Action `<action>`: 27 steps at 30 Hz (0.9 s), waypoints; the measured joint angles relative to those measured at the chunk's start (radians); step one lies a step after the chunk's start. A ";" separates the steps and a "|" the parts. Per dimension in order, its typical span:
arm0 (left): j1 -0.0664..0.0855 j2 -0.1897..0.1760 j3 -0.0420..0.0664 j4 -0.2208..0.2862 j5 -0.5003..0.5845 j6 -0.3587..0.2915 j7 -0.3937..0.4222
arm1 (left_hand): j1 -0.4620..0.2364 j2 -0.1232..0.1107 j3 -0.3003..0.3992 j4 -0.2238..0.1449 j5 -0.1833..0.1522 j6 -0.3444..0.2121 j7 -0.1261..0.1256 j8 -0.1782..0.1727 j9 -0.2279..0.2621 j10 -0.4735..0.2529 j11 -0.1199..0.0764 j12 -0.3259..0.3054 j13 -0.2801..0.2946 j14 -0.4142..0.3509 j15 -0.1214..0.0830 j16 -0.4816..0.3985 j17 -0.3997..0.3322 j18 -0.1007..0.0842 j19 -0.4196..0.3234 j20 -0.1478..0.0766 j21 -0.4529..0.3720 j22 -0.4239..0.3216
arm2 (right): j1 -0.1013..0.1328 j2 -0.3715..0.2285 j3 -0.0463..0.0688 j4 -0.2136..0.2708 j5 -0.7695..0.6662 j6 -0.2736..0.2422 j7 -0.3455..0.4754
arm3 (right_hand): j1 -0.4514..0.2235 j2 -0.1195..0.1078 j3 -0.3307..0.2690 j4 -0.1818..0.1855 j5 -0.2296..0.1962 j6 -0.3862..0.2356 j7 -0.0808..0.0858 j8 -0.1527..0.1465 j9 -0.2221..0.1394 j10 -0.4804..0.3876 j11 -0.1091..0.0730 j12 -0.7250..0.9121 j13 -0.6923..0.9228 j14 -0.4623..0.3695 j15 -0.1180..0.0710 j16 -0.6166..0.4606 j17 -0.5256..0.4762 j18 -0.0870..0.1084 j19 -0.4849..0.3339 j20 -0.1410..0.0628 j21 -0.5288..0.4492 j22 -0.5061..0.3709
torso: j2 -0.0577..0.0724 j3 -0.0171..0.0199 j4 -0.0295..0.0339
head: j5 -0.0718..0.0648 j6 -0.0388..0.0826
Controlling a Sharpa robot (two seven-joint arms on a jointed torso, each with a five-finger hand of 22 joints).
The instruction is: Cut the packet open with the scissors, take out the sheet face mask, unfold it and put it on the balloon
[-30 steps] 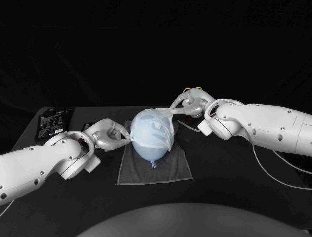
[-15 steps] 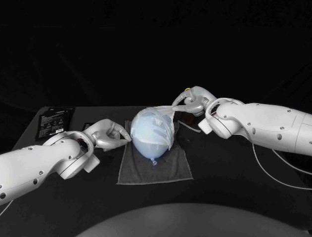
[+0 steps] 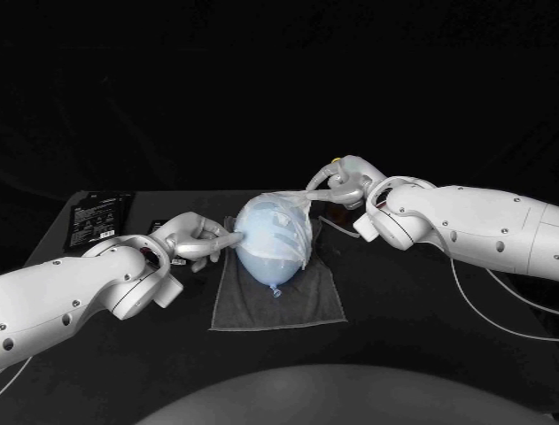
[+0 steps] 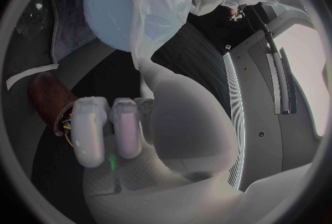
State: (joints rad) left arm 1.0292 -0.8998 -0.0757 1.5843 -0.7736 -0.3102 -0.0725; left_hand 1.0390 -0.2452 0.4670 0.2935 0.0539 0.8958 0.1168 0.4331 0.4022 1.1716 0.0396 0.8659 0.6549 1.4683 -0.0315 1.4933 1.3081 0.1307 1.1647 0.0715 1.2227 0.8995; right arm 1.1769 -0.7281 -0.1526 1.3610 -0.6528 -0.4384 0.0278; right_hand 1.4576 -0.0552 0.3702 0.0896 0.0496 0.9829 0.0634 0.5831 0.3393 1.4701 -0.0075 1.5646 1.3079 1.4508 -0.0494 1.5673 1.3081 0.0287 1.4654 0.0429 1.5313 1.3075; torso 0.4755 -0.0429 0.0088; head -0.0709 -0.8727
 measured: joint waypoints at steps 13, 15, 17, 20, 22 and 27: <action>0.000 0.028 0.000 -0.007 -0.023 0.003 -0.085 | 0.078 0.097 -0.529 0.004 0.000 0.137 -0.076 0.156 0.065 0.168 -0.070 0.296 0.318 -0.004 -0.048 0.048 0.000 0.000 0.078 -0.048 0.058 0.110 | 0.000 0.002 0.000 0.004 -0.002 -0.001 -0.001 | -0.028 -0.015 0.044 -0.016 -0.001 -0.003 0.000 0.008 0.008 0.000 0.000 0.003 0.000 0.000 0.000 -0.001 -0.001 0.000 0.000 0.000 -0.001 0.001 | 0.001 0.0005 0.0002 | 0.001 0.000; 0.000 0.034 0.000 -0.010 -0.042 0.006 -0.103 | 0.060 0.101 -0.554 0.005 0.000 0.139 -0.077 0.166 0.066 0.174 -0.077 0.312 0.335 -0.001 -0.052 0.048 0.000 0.000 0.088 -0.052 0.066 0.126 | 0.000 0.002 0.000 0.005 -0.002 -0.001 -0.001 | -0.028 -0.015 0.044 -0.016 -0.001 -0.003 0.000 0.008 0.008 0.000 0.000 0.003 0.000 0.000 0.000 -0.003 -0.001 0.000 0.000 0.000 -0.001 0.001 | 0.000 0.0006 0.0002 | 0.001 0.000; 0.000 0.040 0.000 -0.012 -0.063 0.011 -0.124 | 0.040 0.094 -0.570 0.006 0.000 0.139 -0.078 0.172 0.068 0.179 -0.077 0.321 0.345 -0.001 -0.052 0.053 0.000 0.000 0.091 -0.050 0.068 0.134 | 0.000 0.003 0.000 0.005 -0.002 -0.001 -0.001 | -0.028 -0.015 0.044 -0.016 -0.001 -0.004 0.000 0.008 0.008 0.000 0.000 0.003 0.000 0.000 0.000 -0.003 -0.001 0.000 0.000 0.000 -0.001 0.001 | 0.001 0.0006 -0.0001 | 0.001 0.000; 0.000 0.048 0.001 -0.012 -0.091 0.018 -0.148 | 0.015 0.075 -0.584 0.004 0.000 0.142 -0.081 0.183 0.071 0.185 -0.081 0.336 0.363 -0.003 -0.055 0.054 0.000 -0.015 0.097 -0.054 0.078 0.148 | 0.001 0.003 0.000 0.006 -0.002 -0.001 -0.002 | -0.028 -0.015 0.052 -0.019 -0.002 -0.004 0.001 0.012 0.007 0.000 0.000 0.003 0.000 0.000 0.000 0.000 -0.001 0.000 -0.002 0.002 -0.002 0.001 | 0.001 0.0003 -0.0006 | -0.001 0.000; 0.000 0.052 0.001 -0.012 -0.106 0.023 -0.159 | 0.004 0.064 -0.591 0.007 0.000 0.142 -0.081 0.188 0.073 0.190 -0.079 0.341 0.370 -0.005 -0.056 0.055 0.000 -0.015 0.104 -0.053 0.081 0.154 | 0.001 0.003 0.000 0.006 -0.002 -0.001 -0.002 | -0.029 -0.016 0.053 -0.019 -0.002 -0.005 0.001 0.013 0.007 0.000 0.000 0.003 0.000 0.000 0.000 0.000 -0.001 0.000 -0.002 0.002 -0.002 0.001 | 0.001 0.0002 -0.0007 | -0.002 0.000; 0.000 0.058 0.001 -0.012 -0.136 0.036 -0.184 | -0.005 0.055 -0.595 0.004 0.000 0.146 -0.085 0.196 0.074 0.196 -0.084 0.353 0.389 -0.001 -0.059 0.060 0.000 -0.015 0.112 -0.057 0.088 0.169 | 0.001 0.004 0.000 0.006 -0.003 -0.001 -0.003 | -0.033 -0.020 0.055 -0.022 -0.002 -0.005 0.001 0.013 0.007 0.000 0.000 0.001 -0.001 0.000 0.000 0.000 -0.001 0.000 -0.002 0.002 -0.002 0.000 | 0.001 0.0001 -0.0002 | -0.005 0.000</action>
State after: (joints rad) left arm 1.0293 -0.8422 -0.0747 1.5720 -0.9101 -0.2746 -0.2561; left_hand 1.0340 -0.1898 -0.1282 0.2979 0.0540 1.0415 0.0323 0.6293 0.4767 1.3676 -0.0448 1.2192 1.0435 1.4670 -0.0910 1.5528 1.3080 0.1152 1.2763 0.0148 1.3109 1.0683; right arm 1.1782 -0.7243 -0.1526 1.3666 -0.6554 -0.4391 0.0244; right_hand 1.4248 -0.0750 0.4254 0.0676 0.0476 0.9781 0.0642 0.5964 0.3464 1.4698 -0.0073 1.5659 1.3073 1.4511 -0.0493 1.5673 1.3075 0.0287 1.4634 0.0448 1.5296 1.3078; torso 0.4769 -0.0428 0.0086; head -0.0760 -0.8727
